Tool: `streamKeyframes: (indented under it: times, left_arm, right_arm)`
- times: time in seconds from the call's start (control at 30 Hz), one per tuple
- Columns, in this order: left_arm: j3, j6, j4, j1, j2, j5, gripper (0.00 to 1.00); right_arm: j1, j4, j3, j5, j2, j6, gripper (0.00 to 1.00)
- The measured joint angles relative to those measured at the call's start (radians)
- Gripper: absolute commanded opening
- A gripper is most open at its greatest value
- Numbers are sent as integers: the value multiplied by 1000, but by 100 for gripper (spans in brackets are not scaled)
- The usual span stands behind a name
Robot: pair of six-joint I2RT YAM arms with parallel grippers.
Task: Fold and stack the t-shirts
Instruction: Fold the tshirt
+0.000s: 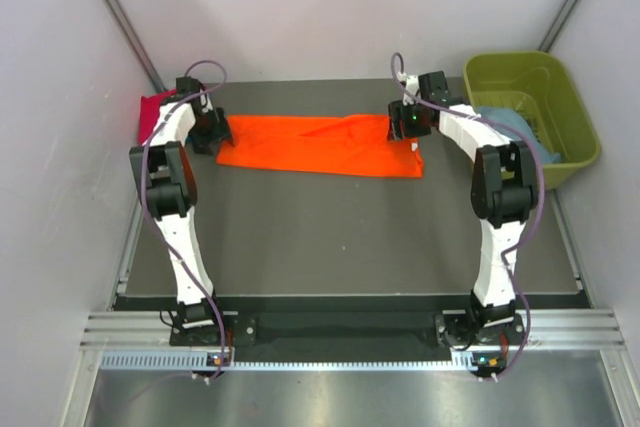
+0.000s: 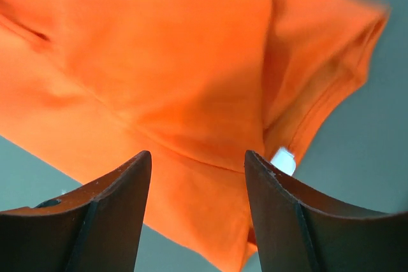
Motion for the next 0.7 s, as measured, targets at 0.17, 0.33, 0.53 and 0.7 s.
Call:
streamKeyframes:
  times: [0.17, 0.33, 0.53, 0.7]
  left_arm:
    - [-6, 12, 1, -5, 22, -10, 57]
    - [-6, 19, 5, -15, 28, -18, 27]
    - [-6, 28, 6, -43, 31, -42, 0]
    - [-64, 29, 31, -50, -3, -40, 0]
  right_arm:
    - [-38, -31, -29, -32, 67, 50, 60]
    - [-49, -32, -33, -23, 78, 58, 57]
    - [-50, -35, -34, 10, 85, 56, 12]
    - [-50, -42, -9, 20, 106, 68, 1]
